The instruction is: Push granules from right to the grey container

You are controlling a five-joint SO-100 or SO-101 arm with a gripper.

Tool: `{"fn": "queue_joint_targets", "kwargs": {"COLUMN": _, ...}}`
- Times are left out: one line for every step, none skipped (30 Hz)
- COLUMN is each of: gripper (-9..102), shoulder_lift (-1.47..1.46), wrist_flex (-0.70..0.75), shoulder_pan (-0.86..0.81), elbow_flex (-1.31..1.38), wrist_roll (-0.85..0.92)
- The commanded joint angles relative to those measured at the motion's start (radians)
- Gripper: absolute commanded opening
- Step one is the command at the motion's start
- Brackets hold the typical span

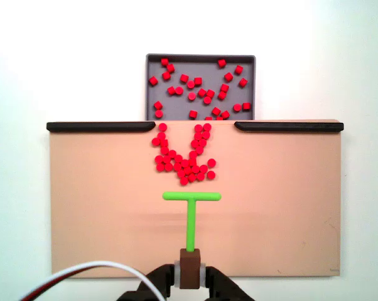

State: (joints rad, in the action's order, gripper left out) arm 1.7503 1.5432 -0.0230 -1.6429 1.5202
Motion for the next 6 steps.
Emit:
{"fn": "queue_joint_targets", "kwargs": {"gripper": 0, "shoulder_lift": 0.003, "wrist_flex": 0.003, "shoulder_pan": -0.005, "elbow_flex": 0.003, "wrist_roll": 0.015}}
{"fn": "queue_joint_targets", "kwargs": {"gripper": 0, "shoulder_lift": 0.0, "wrist_flex": 0.003, "shoulder_pan": -0.006, "elbow_flex": 0.003, "wrist_roll": 0.015}}
{"fn": "queue_joint_targets", "kwargs": {"gripper": 0, "shoulder_lift": -0.002, "wrist_flex": 0.003, "shoulder_pan": -0.006, "elbow_flex": 0.003, "wrist_roll": 0.015}}
{"fn": "queue_joint_targets", "kwargs": {"gripper": 0, "shoulder_lift": -0.003, "wrist_flex": 0.003, "shoulder_pan": -0.008, "elbow_flex": 0.003, "wrist_roll": 0.014}}
{"fn": "queue_joint_targets", "kwargs": {"gripper": 0, "shoulder_lift": -0.005, "wrist_flex": 0.003, "shoulder_pan": -0.009, "elbow_flex": 0.003, "wrist_roll": 0.014}}
{"fn": "queue_joint_targets", "kwargs": {"gripper": 0, "shoulder_lift": -0.006, "wrist_flex": 0.003, "shoulder_pan": -0.011, "elbow_flex": 0.003, "wrist_roll": 0.011}}
